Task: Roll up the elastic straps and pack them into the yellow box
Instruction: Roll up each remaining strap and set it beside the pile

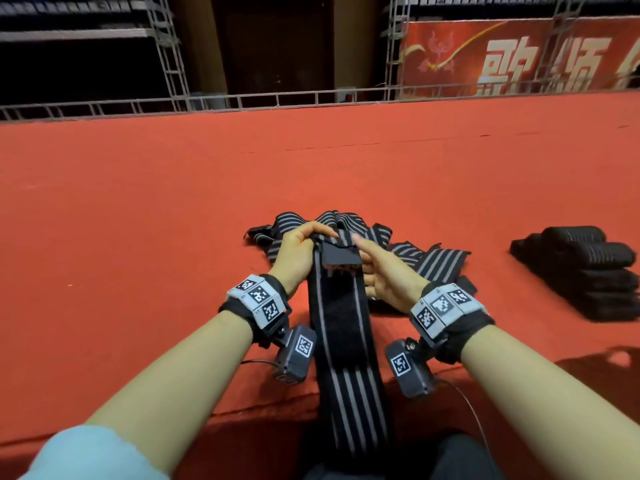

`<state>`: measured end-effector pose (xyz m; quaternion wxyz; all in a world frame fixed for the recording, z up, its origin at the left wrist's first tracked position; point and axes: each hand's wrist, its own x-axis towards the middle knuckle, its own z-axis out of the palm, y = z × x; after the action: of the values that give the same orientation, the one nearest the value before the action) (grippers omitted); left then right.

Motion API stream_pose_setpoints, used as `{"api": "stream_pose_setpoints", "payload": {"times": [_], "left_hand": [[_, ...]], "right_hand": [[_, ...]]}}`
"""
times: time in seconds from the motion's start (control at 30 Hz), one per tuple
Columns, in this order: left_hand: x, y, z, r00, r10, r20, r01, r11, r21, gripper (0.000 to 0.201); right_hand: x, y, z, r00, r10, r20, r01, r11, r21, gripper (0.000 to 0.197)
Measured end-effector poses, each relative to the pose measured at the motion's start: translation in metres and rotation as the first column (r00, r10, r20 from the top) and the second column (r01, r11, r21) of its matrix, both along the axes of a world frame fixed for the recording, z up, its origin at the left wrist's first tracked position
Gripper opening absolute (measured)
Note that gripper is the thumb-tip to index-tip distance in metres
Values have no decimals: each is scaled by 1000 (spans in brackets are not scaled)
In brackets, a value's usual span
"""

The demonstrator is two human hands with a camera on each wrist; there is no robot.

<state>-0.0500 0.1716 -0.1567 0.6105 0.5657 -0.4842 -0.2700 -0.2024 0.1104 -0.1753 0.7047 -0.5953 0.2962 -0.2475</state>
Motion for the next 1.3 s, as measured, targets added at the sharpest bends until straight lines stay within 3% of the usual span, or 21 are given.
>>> {"api": "stream_pose_setpoints", "payload": {"times": [0.1,0.17,0.23,0.3,0.33,0.47,0.67,0.8,0.9,1.1,1.2,1.3], "left_hand": [[3,0,-5,999,0,40,-2,999,32,46],[2,0,-8,999,-30,-14,31,996,80,49],[1,-2,-10,976,-69,-206,92,990,104,51],[1,-2,-14,895,-108,-432,166,981,98,43],[0,-1,-16,867,-137,-480,213,971,107,37],[-8,8,-43,917,-197,-347,294,922,253,34],[-7,5,-67,983,-137,-123,155,975,158,33],[-2,8,-61,990,-102,-95,114,983,141,27],[-1,10,-59,992,-116,-50,123,979,160,33],[2,21,-42,961,-260,-91,275,930,246,41],[4,25,-38,951,-299,-81,309,930,200,39],[2,24,-37,968,-251,-27,253,962,102,35]], "right_hand": [[1,2,-1,999,14,-37,-16,999,-46,26],[1,0,-6,1000,-22,-11,21,998,-62,31],[2,-3,-10,996,-85,10,86,994,-69,31],[2,-3,-14,990,-135,36,138,986,-95,22],[3,-2,-16,987,-154,52,158,981,-109,19],[9,-1,-22,972,-195,129,214,965,-152,14],[13,2,-30,975,-197,104,210,969,-129,7],[10,6,-41,987,-155,-48,144,973,-181,28],[8,7,-42,990,-138,-29,132,978,-159,10],[2,6,-36,990,-142,14,142,981,-136,9],[3,9,-33,990,-135,44,138,985,-101,12],[9,11,-27,983,-159,87,165,984,-72,20]]}}
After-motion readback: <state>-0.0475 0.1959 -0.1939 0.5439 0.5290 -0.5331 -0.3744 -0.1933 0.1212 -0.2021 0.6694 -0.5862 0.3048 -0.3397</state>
